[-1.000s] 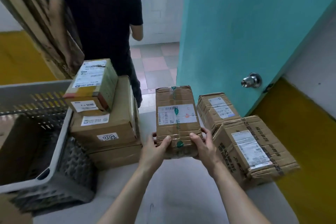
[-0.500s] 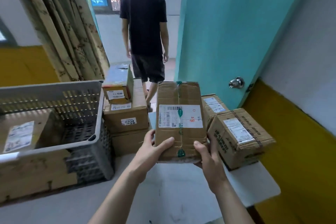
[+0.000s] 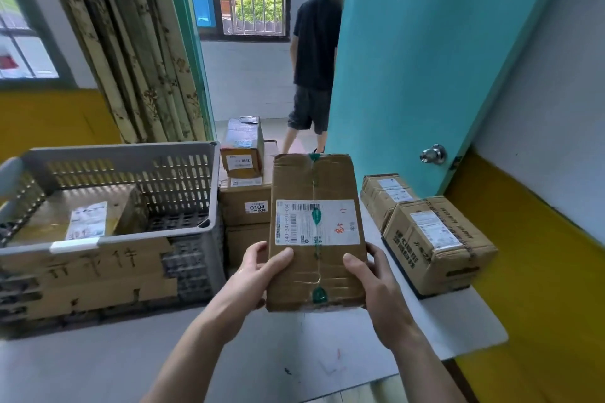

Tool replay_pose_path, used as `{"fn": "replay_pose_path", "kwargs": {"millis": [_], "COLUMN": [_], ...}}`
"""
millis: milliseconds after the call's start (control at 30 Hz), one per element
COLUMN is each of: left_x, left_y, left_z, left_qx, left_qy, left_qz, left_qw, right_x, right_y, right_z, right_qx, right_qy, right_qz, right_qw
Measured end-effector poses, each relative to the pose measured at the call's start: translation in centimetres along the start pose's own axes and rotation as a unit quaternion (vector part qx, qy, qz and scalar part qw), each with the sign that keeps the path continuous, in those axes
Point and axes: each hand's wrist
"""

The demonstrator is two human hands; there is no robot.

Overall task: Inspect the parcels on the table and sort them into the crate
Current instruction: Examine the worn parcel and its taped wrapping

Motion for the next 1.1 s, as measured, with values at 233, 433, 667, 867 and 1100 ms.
{"fn": "replay_pose_path", "kwargs": {"millis": [233, 433, 667, 867, 1100], "left_x": [0.8, 1.0, 0.3, 0.3, 0.5], "left_y": [0.7, 0.8, 2.9, 2.9, 3.0], "left_z": [0.1, -1.8, -1.9, -2.9, -3.7], "left_qx": [0.035, 0.026, 0.021, 0.037, 0.033], "left_qy": [0.023, 0.026, 0.03, 0.056, 0.046], "left_qz": [-0.015, -0.017, 0.005, -0.015, 0.002], "left_qw": [0.999, 0.999, 0.999, 0.998, 0.998], "right_x": [0.6, -1.1, -2.0, -3.4, -4.2], "right_y": [-0.6, -2.0, -2.1, -3.6, -3.9], "right_z": [0.4, 1.4, 2.2, 2.3, 2.9], "right_qx": [0.016, -0.001, -0.003, -0.006, 0.004], "right_qy": [-0.073, -0.072, -0.088, -0.111, -0.109], "right_qz": [-0.051, -0.049, -0.05, -0.082, -0.061], "right_qw": [0.996, 0.996, 0.995, 0.99, 0.992]}}
Point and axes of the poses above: each hand's wrist, its own x-axis away from the middle knuckle, its own z-axis out of the back of the hand, y = z × x, and after that the axes turned 11 degrees about -x, right-handed
